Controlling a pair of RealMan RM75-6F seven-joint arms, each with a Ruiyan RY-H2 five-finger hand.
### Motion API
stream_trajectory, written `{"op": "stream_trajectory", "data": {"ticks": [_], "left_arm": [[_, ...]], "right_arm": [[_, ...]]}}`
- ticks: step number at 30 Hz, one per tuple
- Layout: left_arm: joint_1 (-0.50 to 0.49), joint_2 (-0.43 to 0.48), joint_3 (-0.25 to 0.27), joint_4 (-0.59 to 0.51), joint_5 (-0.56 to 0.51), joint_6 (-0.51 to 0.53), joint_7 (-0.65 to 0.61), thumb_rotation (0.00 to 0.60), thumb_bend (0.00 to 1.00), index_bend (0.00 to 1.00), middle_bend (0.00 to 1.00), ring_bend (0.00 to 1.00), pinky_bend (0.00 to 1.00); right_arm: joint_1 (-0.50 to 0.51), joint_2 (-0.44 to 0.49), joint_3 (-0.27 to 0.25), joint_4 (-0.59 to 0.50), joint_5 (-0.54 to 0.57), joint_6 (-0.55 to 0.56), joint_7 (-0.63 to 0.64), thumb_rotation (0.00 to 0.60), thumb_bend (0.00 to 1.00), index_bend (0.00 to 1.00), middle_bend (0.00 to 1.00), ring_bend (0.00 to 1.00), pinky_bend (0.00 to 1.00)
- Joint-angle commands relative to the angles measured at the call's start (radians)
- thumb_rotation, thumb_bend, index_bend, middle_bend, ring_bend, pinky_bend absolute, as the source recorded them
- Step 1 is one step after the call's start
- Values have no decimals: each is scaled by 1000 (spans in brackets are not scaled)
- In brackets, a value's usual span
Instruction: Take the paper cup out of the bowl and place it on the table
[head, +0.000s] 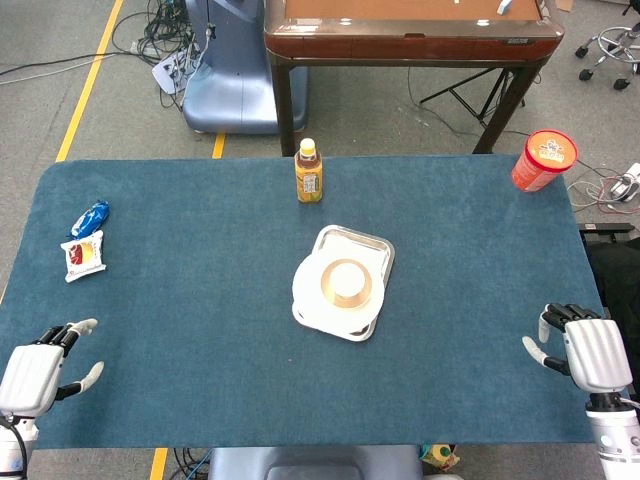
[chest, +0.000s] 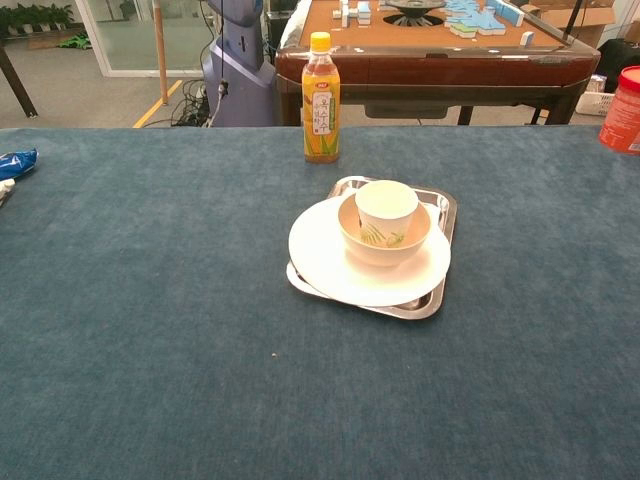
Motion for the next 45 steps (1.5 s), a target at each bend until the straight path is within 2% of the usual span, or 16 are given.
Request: {"op": "stream_trajectory", "data": {"ticks": [1, 6, 7, 9, 11, 14, 18, 22, 26, 35, 45], "left_arm": [[0, 1, 1, -1, 1, -1, -1, 600, 244, 263, 371, 335, 591], [-2, -3, 5, 3, 2, -8, 4, 600, 244, 264, 371, 335, 591], [-2, -4, 6, 5, 1, -10, 5, 600, 244, 264, 371, 335, 591], [0, -3, 6, 7, -3, -10, 6, 600, 243, 264, 371, 335, 591], [4, 1, 4, 5, -9, -6, 2, 600, 243, 264, 371, 335, 591], [8, 6, -2, 4, -18, 2, -5, 600, 244, 264, 371, 335, 591], [13, 14, -2, -3, -19, 9, -10, 600, 243, 264, 371, 335, 591], [15, 19, -1, -4, -19, 10, -16, 600, 243, 264, 371, 335, 591], [15, 21, -4, -5, -19, 13, -23, 600, 243, 266, 371, 335, 591], [12, 19, -3, 1, -17, 6, -26, 600, 244, 269, 371, 335, 591], [16, 27, -3, -9, -12, 17, -34, 600, 244, 271, 371, 337, 591]], "right_arm": [[-2, -2, -3, -3, -5, 3, -5, 600, 293, 713, 540, 486, 579], [3, 1, -6, -8, -5, -10, 6, 600, 293, 713, 537, 481, 566], [6, 4, -9, -15, -4, -20, 17, 600, 293, 713, 530, 472, 526], [13, 12, -14, -29, -11, -34, 41, 600, 294, 713, 484, 413, 353], [20, 14, -16, -37, -21, -41, 57, 600, 293, 713, 440, 355, 263], [38, 20, -19, -43, -39, -62, 60, 600, 293, 713, 337, 242, 216], [79, 52, -15, -85, -55, -116, 7, 600, 280, 681, 175, 118, 212], [136, 82, 8, -142, -63, -176, -68, 600, 256, 654, 140, 87, 178], [188, 82, 40, -159, -46, -228, -140, 600, 178, 652, 128, 55, 7], [327, 48, 101, -138, 12, -379, -227, 600, 131, 625, 81, 0, 0], [440, -22, 130, -79, 94, -499, -315, 600, 132, 474, 32, 0, 0]]}}
